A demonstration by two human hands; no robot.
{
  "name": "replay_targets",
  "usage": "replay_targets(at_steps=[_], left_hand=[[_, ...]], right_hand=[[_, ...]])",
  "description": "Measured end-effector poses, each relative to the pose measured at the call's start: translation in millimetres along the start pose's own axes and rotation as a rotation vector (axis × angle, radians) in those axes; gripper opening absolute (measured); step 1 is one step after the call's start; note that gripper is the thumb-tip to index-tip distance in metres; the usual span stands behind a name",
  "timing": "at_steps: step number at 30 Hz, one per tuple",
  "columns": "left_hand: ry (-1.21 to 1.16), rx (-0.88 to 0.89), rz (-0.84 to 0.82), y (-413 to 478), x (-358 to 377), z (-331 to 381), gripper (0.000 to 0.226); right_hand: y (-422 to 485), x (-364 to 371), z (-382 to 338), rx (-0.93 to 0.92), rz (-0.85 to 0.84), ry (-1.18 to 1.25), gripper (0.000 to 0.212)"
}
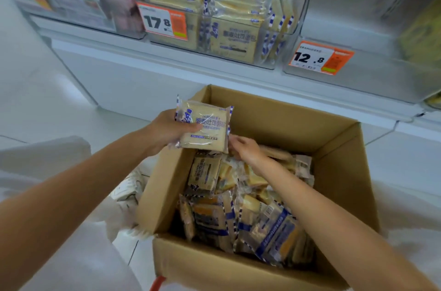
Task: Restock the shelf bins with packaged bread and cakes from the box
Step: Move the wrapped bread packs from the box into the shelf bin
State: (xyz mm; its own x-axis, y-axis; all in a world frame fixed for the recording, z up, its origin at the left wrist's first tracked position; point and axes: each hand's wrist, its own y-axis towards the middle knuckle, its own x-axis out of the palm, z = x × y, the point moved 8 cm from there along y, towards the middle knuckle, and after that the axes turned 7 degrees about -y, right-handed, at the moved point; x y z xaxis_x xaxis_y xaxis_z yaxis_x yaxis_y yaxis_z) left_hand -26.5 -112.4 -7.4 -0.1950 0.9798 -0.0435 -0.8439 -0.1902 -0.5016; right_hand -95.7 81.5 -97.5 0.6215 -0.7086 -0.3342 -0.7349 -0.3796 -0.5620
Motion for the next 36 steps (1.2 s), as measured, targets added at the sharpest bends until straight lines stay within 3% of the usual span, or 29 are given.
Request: replay_targets(at_steps=[2,5,9,15,22,26,29,31,32,35,36], left_hand=[[-0.06,-0.006,0.0,-3,-11,-4,0.028],[-0.081,-0.004,0.037,-6,-24,-6,0.025],[-0.082,-0.008,0.058,-3,-32,-10,0.024],[-0.098,0.06,0.123,9,-19,0,0.027],[-0.094,0.259,0.279,13,26,32,0.018],[-0.025,0.34,0.219,10,53,39,0.02],[0.002,0.345,0.07,5,79,39,0.027],[-0.021,0.325,0.061,9,77,38,0.034],[-0.036,0.305,0.062,12,70,39,0.038],[-0.013,0.229,-0.007,13,54,49,0.046],[-0.008,0.235,-0.028,10,51,56,0.039]], right_hand=[[12,19,16,0.024,-0.017,-0.174,0.056],[19,49,39,0.055,-0.11,-0.236,0.074],[21,62,52,0.066,-0.089,-0.214,0.055],[6,-17,32,0.033,0.1,0.068,0.052],[-62,-141,-10,-0.149,0.362,0.502,0.047],[-71,-122,-22,-0.177,0.28,0.828,0.042],[-73,-85,-32,-0.15,0.287,0.498,0.022],[-71,-70,-43,-0.155,0.277,0.261,0.017],[-69,-68,-48,-0.155,0.26,0.211,0.027],[-63,-64,-67,-0.139,0.133,0.236,0.086],[-61,-62,-76,-0.15,0.084,0.226,0.084]])
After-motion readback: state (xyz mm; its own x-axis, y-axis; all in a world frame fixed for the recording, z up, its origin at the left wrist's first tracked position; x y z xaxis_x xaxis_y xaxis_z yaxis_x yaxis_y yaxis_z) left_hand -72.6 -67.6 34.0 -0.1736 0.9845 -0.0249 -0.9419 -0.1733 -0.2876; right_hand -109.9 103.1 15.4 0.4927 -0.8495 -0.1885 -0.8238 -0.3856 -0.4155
